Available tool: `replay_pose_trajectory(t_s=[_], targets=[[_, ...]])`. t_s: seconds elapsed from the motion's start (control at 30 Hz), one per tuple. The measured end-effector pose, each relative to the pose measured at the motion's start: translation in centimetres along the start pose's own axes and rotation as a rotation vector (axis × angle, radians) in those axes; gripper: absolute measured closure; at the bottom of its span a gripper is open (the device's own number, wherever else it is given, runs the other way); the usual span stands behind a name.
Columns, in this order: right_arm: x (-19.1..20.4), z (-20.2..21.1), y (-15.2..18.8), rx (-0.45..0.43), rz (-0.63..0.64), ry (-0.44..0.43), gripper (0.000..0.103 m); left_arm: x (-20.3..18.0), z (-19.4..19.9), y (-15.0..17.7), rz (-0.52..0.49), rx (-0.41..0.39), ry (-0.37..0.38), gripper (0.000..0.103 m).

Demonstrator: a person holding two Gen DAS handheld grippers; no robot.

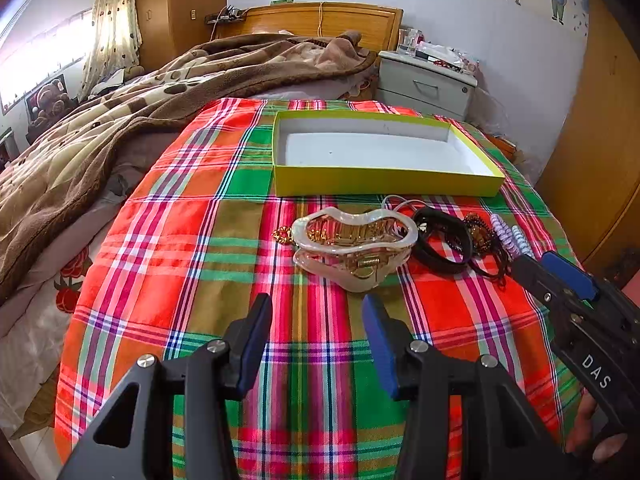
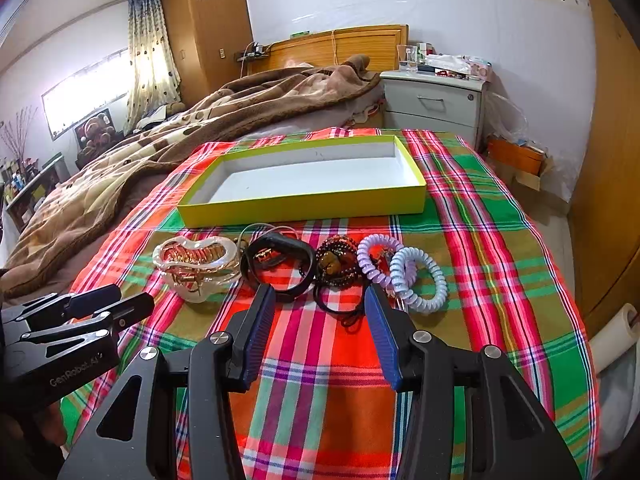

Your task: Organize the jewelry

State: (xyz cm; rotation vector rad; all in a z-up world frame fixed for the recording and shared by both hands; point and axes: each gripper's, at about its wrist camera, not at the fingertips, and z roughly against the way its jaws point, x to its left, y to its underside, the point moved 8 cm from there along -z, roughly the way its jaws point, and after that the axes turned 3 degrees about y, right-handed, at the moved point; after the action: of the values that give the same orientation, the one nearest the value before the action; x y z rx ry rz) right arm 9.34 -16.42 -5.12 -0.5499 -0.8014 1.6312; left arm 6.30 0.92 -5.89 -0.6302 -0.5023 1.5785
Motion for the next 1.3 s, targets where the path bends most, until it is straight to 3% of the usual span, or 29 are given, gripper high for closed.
replay_pose_trajectory(t_s=[0.3, 0.5, 0.87, 1.1, 1.3], targets=[[-0.2, -1.5, -1.8, 0.018, 0.036, -0.023, 0.055, 1.6, -0.3, -1.9, 0.060, -0.004, 0.089, 0.054], [0.0, -3.8, -3.0, 0.075, 0.084, -0.099, 0.055, 2.7, -1.2, -3.2, 0.078, 0.031, 0.132, 0.054], [2.0, -7.3, -3.5, 0.172, 0.294, -0.225, 0.055, 1.7, -3.7, -5.6, -0.067, 0.122, 0.183, 0.054], [2.4, -9.3, -3.6, 0.232, 0.373, -0.244, 0.055, -0.6, -4.8, -6.0, -0.265, 0.173, 0.185, 0.054], [3.1, -9.7, -3.2, 0.261, 0.422, -0.290, 0.055, -1.9, -6.3, -5.7, -0.359, 0.234, 0.205, 0.053]])
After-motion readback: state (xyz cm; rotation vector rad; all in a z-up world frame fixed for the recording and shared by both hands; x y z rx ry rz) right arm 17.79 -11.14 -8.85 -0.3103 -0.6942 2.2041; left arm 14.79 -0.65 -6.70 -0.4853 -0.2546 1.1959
